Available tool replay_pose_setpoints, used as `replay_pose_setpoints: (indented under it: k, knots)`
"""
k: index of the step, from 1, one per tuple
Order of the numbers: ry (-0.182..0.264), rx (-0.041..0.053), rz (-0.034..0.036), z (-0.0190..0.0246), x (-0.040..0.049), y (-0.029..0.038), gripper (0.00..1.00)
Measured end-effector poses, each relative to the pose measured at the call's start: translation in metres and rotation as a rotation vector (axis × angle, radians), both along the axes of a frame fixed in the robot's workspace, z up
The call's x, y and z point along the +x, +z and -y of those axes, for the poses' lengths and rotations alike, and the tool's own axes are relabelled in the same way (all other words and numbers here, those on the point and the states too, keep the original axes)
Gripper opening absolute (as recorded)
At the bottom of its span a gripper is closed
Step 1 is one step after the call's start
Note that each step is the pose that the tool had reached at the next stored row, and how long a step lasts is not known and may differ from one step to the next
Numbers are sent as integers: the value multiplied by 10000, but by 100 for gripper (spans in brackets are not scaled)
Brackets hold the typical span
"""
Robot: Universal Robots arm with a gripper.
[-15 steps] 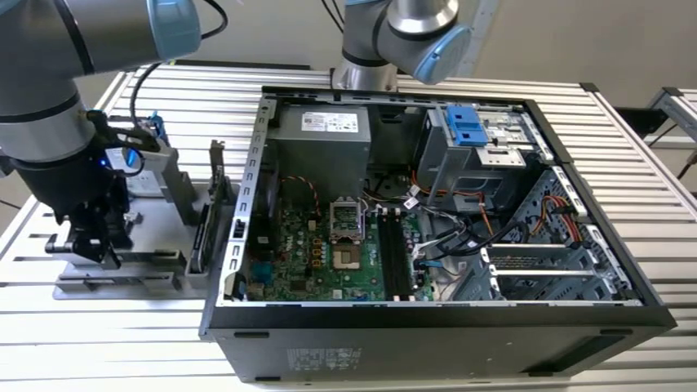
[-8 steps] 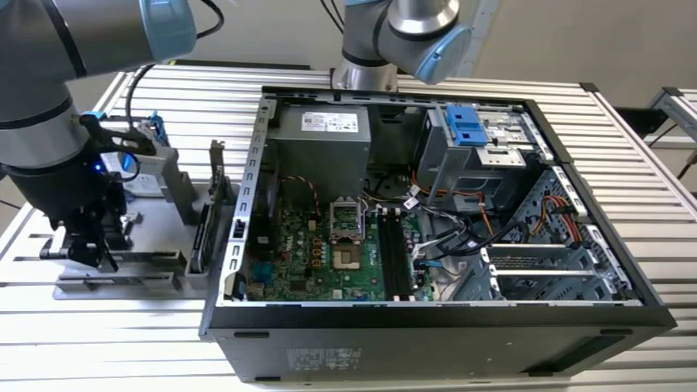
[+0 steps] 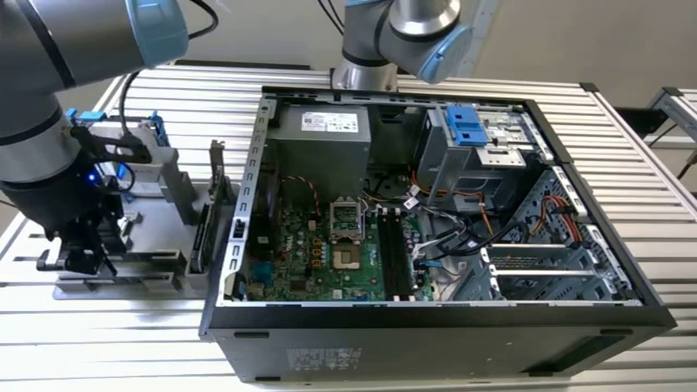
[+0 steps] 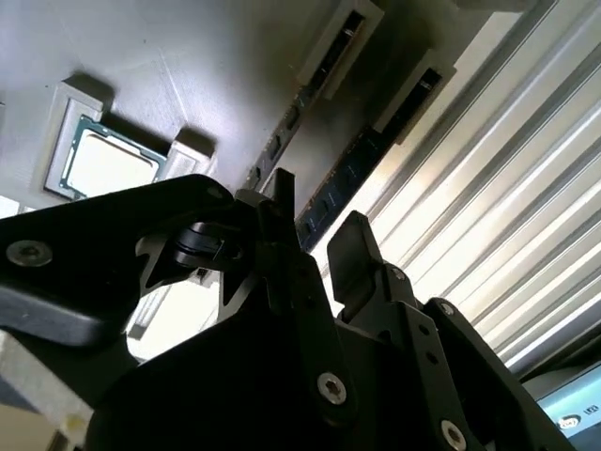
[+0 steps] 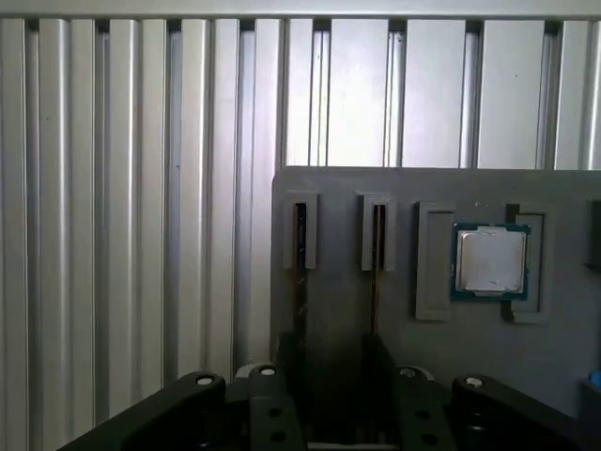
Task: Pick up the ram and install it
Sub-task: 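Pick up the ram and move it above insertion slot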
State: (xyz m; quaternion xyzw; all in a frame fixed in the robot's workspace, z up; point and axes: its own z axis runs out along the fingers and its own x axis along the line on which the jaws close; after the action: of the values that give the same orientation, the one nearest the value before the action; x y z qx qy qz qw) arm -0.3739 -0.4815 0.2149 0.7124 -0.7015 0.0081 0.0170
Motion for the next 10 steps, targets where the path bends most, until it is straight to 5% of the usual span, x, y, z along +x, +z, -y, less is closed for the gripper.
replay_pose_setpoints:
  k: [4,10]
  knots:
    - [1,686,-1,49,-6,0,100]
    - [0,720,-10,103,-9,7,100]
